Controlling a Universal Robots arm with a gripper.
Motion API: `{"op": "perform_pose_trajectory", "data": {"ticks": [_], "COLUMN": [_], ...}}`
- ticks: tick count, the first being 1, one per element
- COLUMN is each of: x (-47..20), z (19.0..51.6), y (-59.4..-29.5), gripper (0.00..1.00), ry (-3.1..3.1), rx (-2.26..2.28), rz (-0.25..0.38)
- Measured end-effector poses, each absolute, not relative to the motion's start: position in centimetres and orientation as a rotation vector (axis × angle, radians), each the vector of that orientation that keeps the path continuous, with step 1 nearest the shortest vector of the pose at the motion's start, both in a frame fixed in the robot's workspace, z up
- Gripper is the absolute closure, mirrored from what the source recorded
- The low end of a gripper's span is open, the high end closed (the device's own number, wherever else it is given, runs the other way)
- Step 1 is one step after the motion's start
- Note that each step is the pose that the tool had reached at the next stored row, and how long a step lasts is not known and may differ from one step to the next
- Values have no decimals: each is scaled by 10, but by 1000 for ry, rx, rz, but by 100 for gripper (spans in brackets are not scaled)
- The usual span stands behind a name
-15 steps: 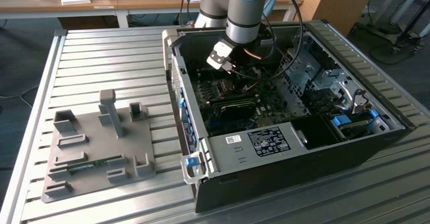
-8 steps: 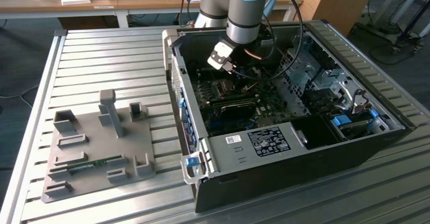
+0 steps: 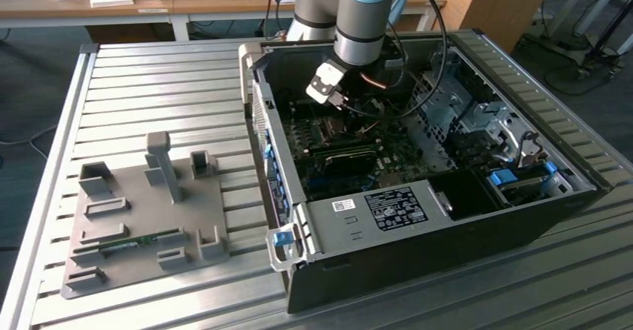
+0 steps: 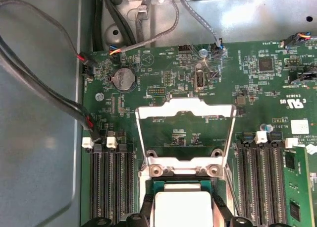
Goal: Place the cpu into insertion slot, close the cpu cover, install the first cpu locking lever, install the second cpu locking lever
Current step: 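Place the cpu into insertion slot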
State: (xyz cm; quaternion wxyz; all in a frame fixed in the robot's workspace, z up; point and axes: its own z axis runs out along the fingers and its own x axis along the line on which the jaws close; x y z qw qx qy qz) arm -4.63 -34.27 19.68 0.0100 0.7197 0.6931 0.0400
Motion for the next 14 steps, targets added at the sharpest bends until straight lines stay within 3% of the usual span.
{"op": "perform_pose_trajectory", "data": {"ticks": [14], "x": [-47], "z": [196], "y": [-343], "gripper": [46], "ry": [2163], "rx": [2247], "rz": [125]}}
